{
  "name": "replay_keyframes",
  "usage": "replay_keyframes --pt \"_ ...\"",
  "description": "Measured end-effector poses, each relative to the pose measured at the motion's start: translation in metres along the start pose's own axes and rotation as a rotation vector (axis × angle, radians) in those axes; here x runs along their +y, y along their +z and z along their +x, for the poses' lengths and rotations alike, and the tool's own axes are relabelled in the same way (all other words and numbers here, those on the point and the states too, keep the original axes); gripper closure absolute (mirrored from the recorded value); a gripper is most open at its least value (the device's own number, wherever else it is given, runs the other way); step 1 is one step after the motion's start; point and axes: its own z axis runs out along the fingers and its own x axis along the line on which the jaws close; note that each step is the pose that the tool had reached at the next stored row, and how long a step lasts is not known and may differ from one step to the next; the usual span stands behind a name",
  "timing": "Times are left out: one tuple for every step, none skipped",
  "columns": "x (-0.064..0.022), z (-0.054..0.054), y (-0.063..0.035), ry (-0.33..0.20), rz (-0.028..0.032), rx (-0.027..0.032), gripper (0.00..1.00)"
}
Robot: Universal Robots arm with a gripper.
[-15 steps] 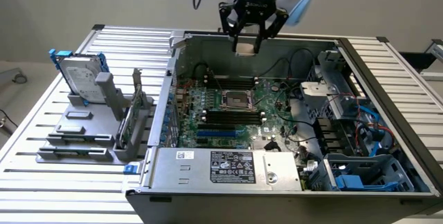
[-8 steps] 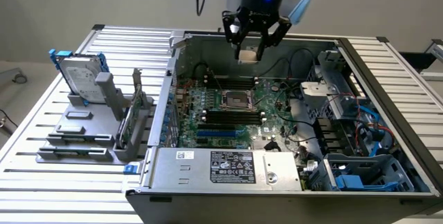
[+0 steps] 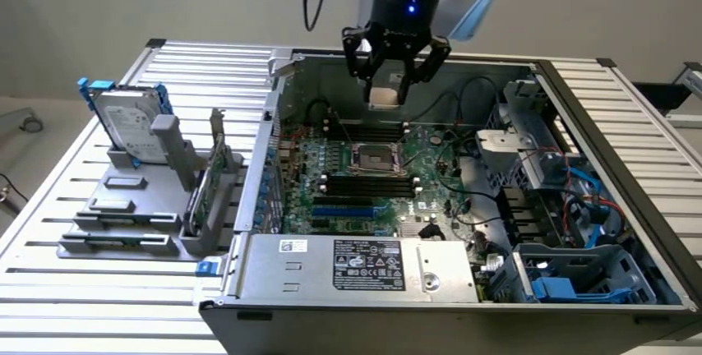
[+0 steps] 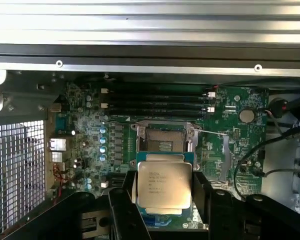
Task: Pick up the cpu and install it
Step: 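Pick up the cpu and move it towards the insertion slot, then place the cpu into insertion slot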
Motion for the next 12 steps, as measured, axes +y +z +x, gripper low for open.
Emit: replay_keyframes --pt "0.0000 0.0010 0.0016 0.002 -0.0001 -0.0001 0.45" --pt "0.0000 0.0011 0.0018 0.002 -0.0002 -0.0001 0.45" --pt "0.0000 0.0011 0.0018 0.002 -0.0002 -0.0001 0.45" --pt "0.0000 0.0011 0.0018 0.003 -0.0001 0.0000 0.45" --pt "0.0000 0.0011 0.0019 0.003 -0.0002 0.0000 0.45" --pt "0.0000 0.0011 0.0019 0.003 -0.0002 0.0000 0.45" --pt "0.0000 0.0011 0.0020 0.003 -0.0002 -0.0001 0.45" --pt "0.0000 0.0011 0.0020 0.003 -0.0002 -0.0001 0.45" --pt "0.0000 0.0011 0.0020 0.003 -0.0002 0.0000 0.45" --pt "0.0000 0.0011 0.0020 0.003 -0.0002 -0.0001 0.45" --pt "0.0000 0.0011 0.0020 0.003 -0.0002 -0.0001 0.45" --pt "0.0000 0.0011 0.0020 0.003 -0.0002 -0.0001 0.45"
